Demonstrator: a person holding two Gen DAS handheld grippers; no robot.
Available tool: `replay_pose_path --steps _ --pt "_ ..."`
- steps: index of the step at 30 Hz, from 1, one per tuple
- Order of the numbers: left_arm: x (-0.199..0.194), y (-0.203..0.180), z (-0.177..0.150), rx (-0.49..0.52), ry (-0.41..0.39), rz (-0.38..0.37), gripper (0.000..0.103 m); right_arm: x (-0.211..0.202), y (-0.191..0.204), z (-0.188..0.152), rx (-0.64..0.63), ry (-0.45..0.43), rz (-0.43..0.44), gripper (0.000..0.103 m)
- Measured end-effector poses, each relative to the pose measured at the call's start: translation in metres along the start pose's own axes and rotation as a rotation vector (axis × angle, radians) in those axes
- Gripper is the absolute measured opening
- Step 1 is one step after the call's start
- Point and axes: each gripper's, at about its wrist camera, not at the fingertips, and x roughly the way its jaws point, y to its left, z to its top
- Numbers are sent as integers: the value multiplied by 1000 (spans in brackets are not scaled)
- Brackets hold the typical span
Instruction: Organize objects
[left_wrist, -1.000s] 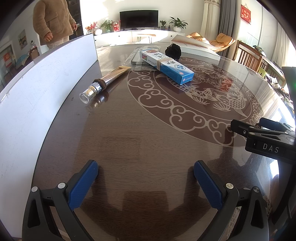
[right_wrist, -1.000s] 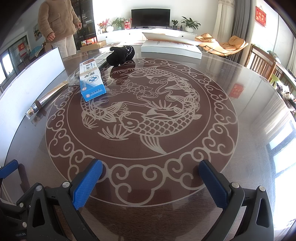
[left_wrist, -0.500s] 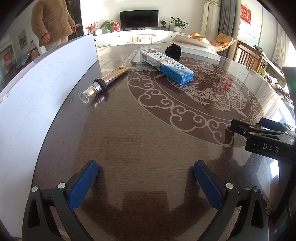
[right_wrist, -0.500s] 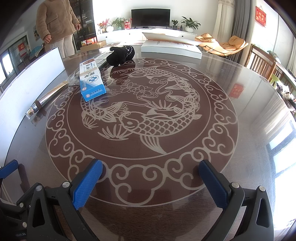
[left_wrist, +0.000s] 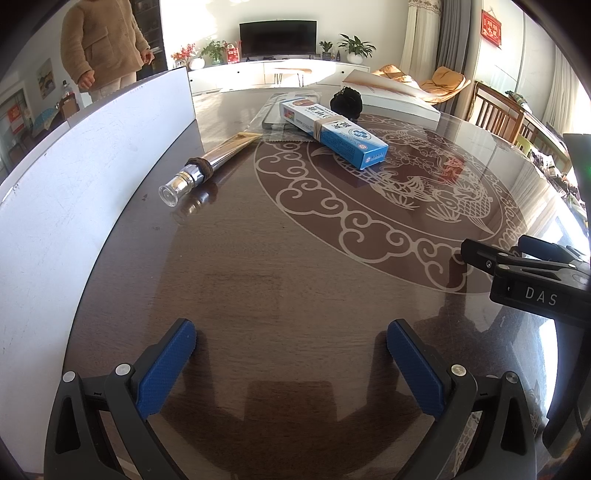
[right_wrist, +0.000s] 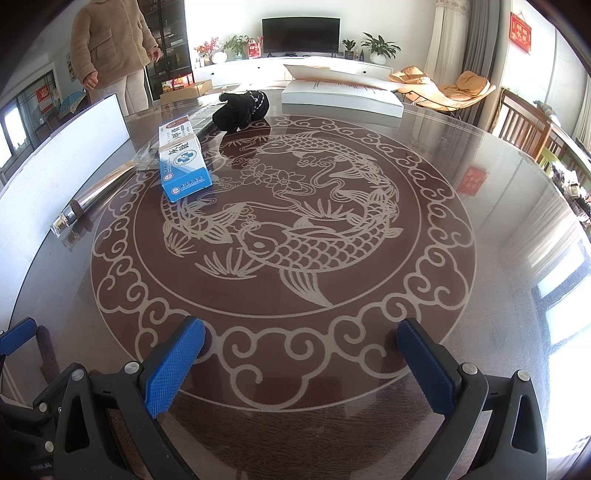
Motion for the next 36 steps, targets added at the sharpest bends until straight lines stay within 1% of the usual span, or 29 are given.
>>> replay_pose_path --steps 19,21,22,23,24,25,27,28,29,31,34,36 --pt "0 -1 -1 2 0 -1 103 0 0 0 0 0 0 103" --pt "1 -1 0 10 12 -5 103 0 0 0 0 0 0 103" --pt "1 -2 1 20 33 -13 103 0 0 0 0 0 0 103" --pt "2 -3 5 35 49 -34 103 0 0 0 0 0 0 103" --pt "-1 -3 11 56 42 -55 103 0 0 0 0 0 0 103" --pt "-5 -4 19 81 15 -55 103 0 0 0 0 0 0 103" --pt "-10 -3 43 138 -29 -14 103 0 0 0 0 0 0 103" --pt "-9 -1 57 166 -34 1 103 0 0 0 0 0 0 103" --pt "-4 2 71 188 -21 0 103 0 0 0 0 0 0 103" --pt "11 11 98 198 -4 3 103 0 0 0 0 0 0 103" --pt "41 25 127 202 12 72 103 0 0 0 0 0 0 103" --pt "64 36 139 184 48 87 103 0 0 0 0 0 0 103"
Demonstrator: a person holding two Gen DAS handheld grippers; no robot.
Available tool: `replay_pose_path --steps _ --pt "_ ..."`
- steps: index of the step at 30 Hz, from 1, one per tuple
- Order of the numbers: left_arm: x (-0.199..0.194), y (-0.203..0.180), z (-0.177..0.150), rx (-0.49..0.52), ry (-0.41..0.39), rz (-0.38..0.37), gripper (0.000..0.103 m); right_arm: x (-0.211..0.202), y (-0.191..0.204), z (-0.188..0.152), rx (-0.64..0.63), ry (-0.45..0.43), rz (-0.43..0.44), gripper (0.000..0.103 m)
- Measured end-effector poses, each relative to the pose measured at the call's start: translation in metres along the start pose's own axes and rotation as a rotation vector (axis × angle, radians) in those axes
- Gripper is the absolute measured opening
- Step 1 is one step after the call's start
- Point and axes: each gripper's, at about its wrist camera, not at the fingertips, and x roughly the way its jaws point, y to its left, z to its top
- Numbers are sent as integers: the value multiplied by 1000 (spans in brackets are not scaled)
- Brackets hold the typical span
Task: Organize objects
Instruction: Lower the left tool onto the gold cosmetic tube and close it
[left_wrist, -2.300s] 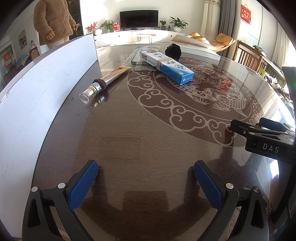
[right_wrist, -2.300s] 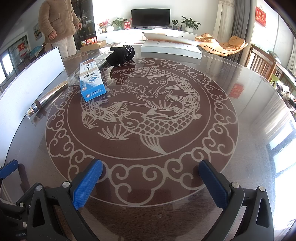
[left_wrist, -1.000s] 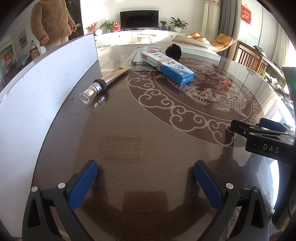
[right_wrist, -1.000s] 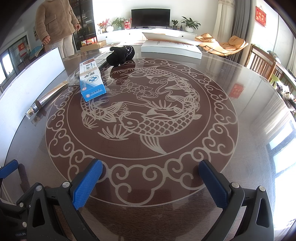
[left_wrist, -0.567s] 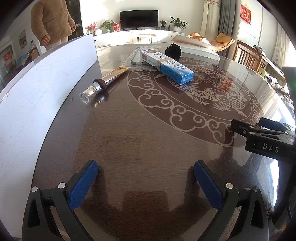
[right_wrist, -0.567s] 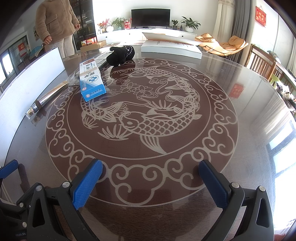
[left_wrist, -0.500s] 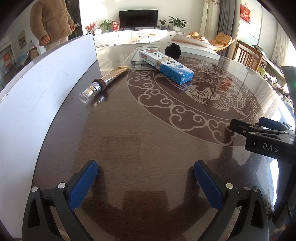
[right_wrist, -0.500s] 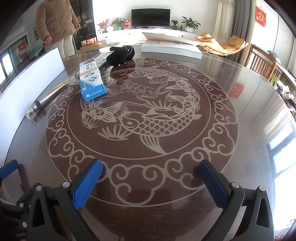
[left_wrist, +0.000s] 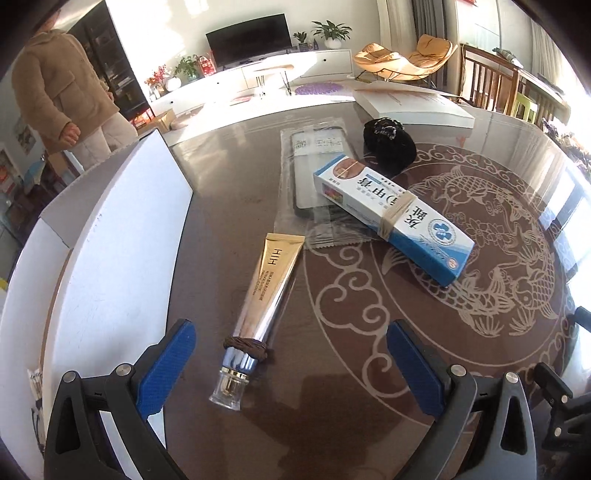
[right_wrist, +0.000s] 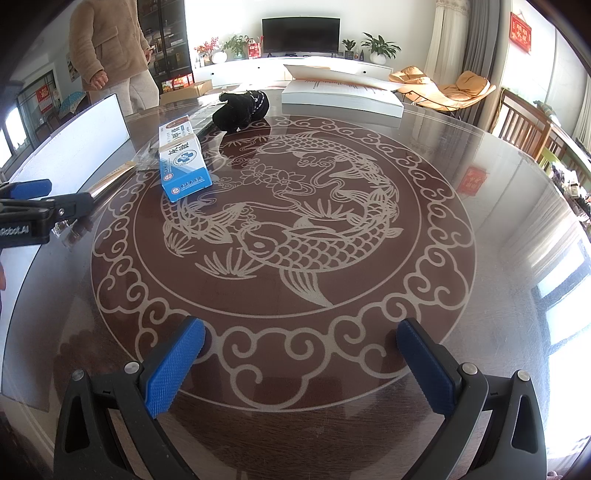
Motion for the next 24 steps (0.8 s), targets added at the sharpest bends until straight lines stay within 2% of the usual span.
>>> replay_pose_path --steps 2,3,5,6,7,8,9,10,14,20,21,22,23,24 --pt "24 11 3 -42 67 -10 103 0 0 0 0 0 0 103" --pt "31 17 2 -80 77 -51 103 0 0 0 0 0 0 103" --pt "35 30 -1 -165 83 -124 103 0 0 0 0 0 0 103" --pt "32 33 -4 -178 52 -126 95 0 0 0 0 0 0 103" --pt "26 32 -7 -175 12 -108 68 0 0 0 0 0 0 103" --pt "22 30 -12 -167 -12 -87 57 0 0 0 0 0 0 103" --pt "17 30 -15 -175 -19 -94 35 0 0 0 0 0 0 103" --pt "12 28 -19 -185 -17 -98 26 0 0 0 0 0 0 103" --pt "-14 15 -57 -235 -24 -54 26 0 0 0 0 0 0 103" --pt "-52 -17 -113 -232 -59 -57 28 0 0 0 0 0 0 103" --pt "-54 -20 -116 -222 -69 -47 35 0 0 0 0 0 0 103" --pt "-55 -22 -119 -215 -72 -36 51 0 0 0 0 0 0 103" --pt "-55 -21 -121 -220 -70 -29 60 0 0 0 0 0 0 103" --pt "-52 -18 -122 -231 -59 -39 81 0 0 0 0 0 0 103"
